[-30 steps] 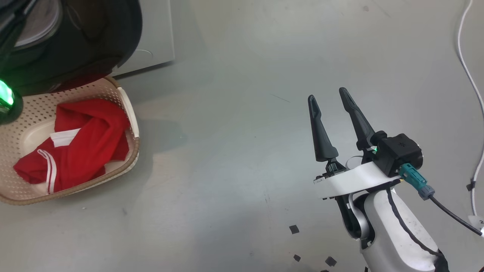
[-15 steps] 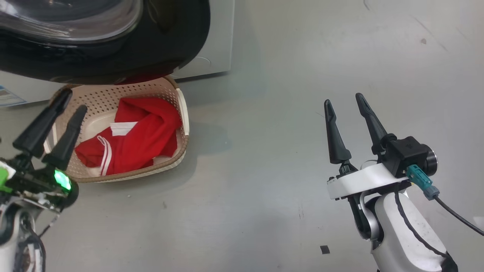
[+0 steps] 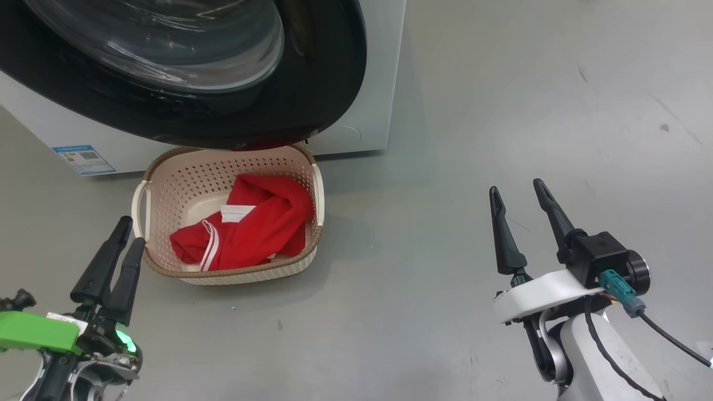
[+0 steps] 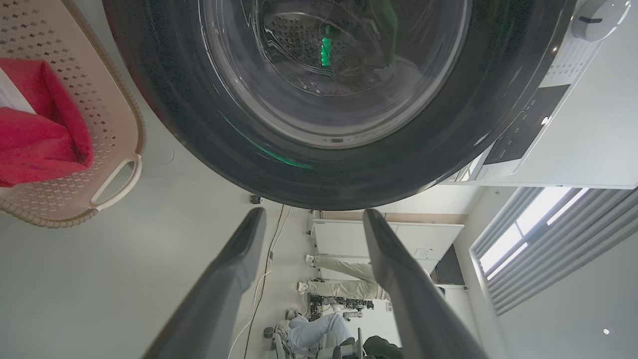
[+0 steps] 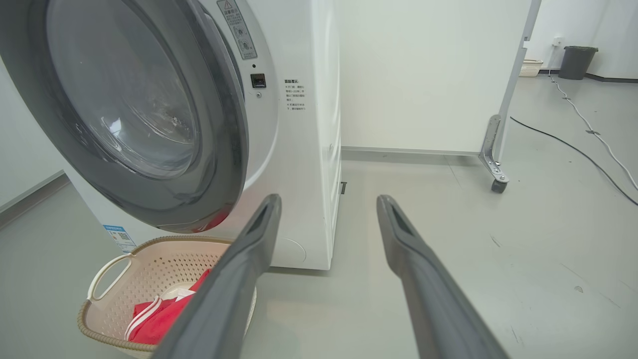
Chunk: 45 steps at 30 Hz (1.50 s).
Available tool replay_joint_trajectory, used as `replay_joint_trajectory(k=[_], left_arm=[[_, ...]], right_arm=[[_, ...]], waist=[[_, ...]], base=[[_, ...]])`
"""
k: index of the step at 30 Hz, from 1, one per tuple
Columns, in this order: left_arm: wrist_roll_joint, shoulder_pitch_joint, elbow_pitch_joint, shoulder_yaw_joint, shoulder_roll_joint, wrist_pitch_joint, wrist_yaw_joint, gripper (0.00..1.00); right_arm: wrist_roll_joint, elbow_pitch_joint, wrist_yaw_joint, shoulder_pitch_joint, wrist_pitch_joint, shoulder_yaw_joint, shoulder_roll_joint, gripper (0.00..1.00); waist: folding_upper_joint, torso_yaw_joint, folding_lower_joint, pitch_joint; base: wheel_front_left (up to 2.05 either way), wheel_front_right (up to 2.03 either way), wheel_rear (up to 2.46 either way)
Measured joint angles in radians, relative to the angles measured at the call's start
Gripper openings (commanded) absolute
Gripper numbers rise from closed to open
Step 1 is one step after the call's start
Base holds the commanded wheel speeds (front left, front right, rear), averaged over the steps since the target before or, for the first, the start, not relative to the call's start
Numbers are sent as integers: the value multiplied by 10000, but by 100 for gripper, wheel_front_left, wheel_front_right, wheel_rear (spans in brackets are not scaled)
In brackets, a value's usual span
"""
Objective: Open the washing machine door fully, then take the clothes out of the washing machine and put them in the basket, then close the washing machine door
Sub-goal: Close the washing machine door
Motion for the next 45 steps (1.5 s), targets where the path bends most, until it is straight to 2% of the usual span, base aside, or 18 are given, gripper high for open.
replay_joint_trajectory(k=[5,14,20,24,31,37,45], left_arm=[[1630,227,-823,23,17,-911,0,100],[5699,526,-2002,-483,587,-2926,0,100],[8589,1070,-2019,-855,1208,-4140,-2,100],[10121,1475,-1812,-1181,1453,-4598,13,100],[11867,2152,-1290,-1891,1517,-5085,640,100],[12932,2377,-915,-2454,1521,-5310,1110,100],[13426,2488,-631,-2742,1331,-5657,1651,100]], right_arm=[[-69,79,2,166,0,-40,8,100],[-155,63,33,363,0,-205,-13,100],[-165,59,35,609,0,-226,-15,100],[-171,65,44,853,0,-219,-15,100],[-263,178,107,1268,0,-138,-13,100],[-263,303,132,1562,0,-109,-4,100],[-263,337,132,1808,0,-123,4,100]], waist=[[0,217,0,-470],[0,369,0,-1199],[0,334,0,-1579],[0,287,0,-1816],[0,183,0,-2152],[0,117,0,-2331],[0,87,0,-2416]], base=[[0,0,0],[0,0,0],[0,0,0],[0,0,0],[0,0,0],[0,0,0],[0,0,0]])
